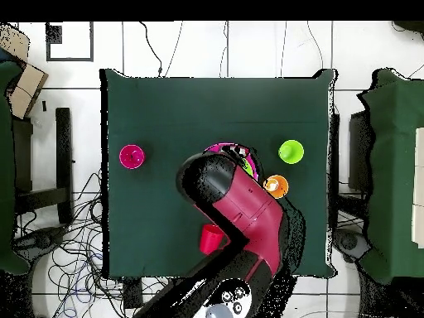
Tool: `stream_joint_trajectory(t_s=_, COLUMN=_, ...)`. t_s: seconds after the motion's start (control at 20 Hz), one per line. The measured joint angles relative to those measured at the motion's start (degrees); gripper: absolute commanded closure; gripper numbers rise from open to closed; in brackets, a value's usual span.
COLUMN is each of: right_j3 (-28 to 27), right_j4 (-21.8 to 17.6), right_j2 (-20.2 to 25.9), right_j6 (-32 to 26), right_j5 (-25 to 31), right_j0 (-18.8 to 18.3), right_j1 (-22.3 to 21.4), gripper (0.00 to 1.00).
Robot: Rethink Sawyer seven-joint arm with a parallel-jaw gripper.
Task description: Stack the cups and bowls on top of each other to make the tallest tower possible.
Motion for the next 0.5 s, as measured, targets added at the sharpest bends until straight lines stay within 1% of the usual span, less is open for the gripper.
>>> stream_joint_trajectory(t_s=0.1, right_j3=-0.12, right_j4=-1.2, right_j2=1.03, right_j6=-0.38, right_j5=1.14, right_j0=-1.14, right_j1=-0.92, gripper=0.0)
stream_joint_trajectory(t_s=0.15, right_j3=-0.41, right_j4=-3.31, right_j2=2.54, right_j6=-1.31, right_j5=3.51, right_j0=-3.3, right_j1=-2.36, gripper=0.0)
stream_joint_trajectory(t_s=0.2, right_j3=-0.55, right_j4=-4.56, right_j2=3.34, right_j6=-1.83, right_j5=5.12, right_j0=-4.66, right_j1=-3.19, gripper=0.0)
stream_joint_trajectory(t_s=0.3, right_j3=-0.7, right_j4=-5.78, right_j2=4.02, right_j6=-2.25, right_j5=6.73, right_j0=-5.98, right_j1=-3.94, gripper=0.0)
stream_joint_trajectory(t_s=0.4, right_j3=-1.04, right_j4=-8.78, right_j2=5.59, right_j6=-3.41, right_j5=10.96, right_j0=-9.47, right_j1=-5.88, gripper=0.0)
stream_joint_trajectory(t_s=0.5, right_j3=-1.19, right_j4=-9.72, right_j2=6.08, right_j6=-3.77, right_j5=12.1, right_j0=-10.55, right_j1=-6.5, gripper=0.0)
